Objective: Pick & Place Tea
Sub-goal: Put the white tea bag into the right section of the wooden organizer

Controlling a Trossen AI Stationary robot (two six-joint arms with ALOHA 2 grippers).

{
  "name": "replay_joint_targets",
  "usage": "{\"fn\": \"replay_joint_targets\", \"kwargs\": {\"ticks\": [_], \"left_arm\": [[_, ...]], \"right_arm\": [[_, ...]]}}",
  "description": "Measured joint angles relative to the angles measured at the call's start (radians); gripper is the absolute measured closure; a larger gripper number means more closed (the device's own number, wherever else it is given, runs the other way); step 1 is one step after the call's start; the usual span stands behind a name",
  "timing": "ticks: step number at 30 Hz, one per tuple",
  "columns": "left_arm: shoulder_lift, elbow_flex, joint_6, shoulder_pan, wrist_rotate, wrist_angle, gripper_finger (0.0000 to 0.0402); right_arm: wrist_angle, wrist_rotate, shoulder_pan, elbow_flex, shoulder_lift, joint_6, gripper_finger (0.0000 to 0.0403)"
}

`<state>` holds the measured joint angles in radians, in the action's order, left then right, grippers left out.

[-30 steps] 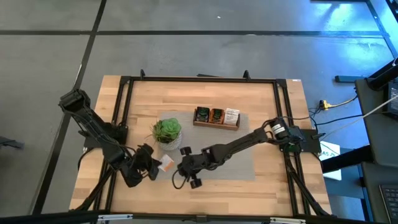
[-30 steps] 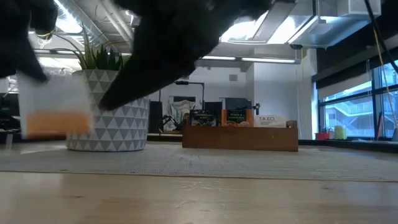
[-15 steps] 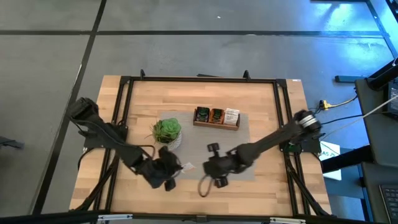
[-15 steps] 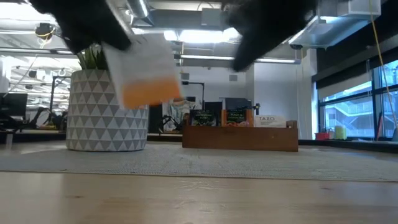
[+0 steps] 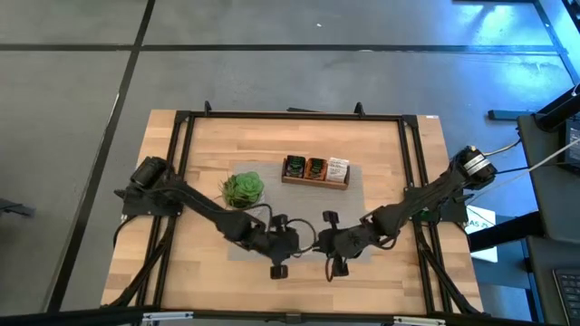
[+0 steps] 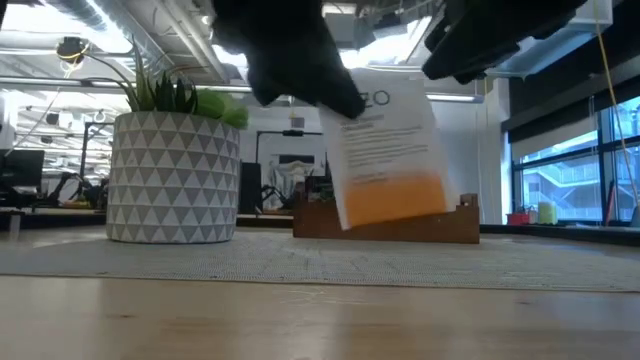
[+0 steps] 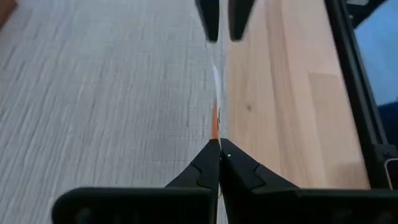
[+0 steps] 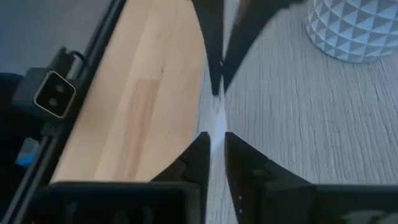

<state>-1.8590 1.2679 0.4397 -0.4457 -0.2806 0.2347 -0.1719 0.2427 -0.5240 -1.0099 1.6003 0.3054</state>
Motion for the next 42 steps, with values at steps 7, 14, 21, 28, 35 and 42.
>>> {"fn": "replay_joint_targets", "kwargs": {"ticks": [7,14,21,28,35,42], "left_arm": [[-0.027,0.049,-0.008,0.048,0.068,0.012,0.0399],[-0.027,0.048,-0.008,0.056,0.066,0.023,0.0399],[-0.027,0.048,-0.008,0.055,0.066,0.022,0.04],[-0.026,0.048,-0.008,0.058,0.066,-0.008,0.0395],[-0.026,0.048,-0.018,0.057,0.064,-0.057,0.0399],[-0.025,0.048,-0.105,0.057,0.058,-0.055,0.0386]], "right_arm": [[0.044,0.001,0.027,0.003,0.005,-0.055,0.0279],[0.042,0.001,0.026,0.003,0.008,-0.116,0.0231],[0.042,0.001,0.026,0.003,0.009,-0.098,0.0233],[-0.006,-0.003,0.03,0.003,0.009,-0.017,0.0281],[-0.013,-0.014,0.03,0.003,0.009,-0.019,0.0345],[-0.013,-0.027,0.03,0.003,0.009,-0.017,0.0392]]}}
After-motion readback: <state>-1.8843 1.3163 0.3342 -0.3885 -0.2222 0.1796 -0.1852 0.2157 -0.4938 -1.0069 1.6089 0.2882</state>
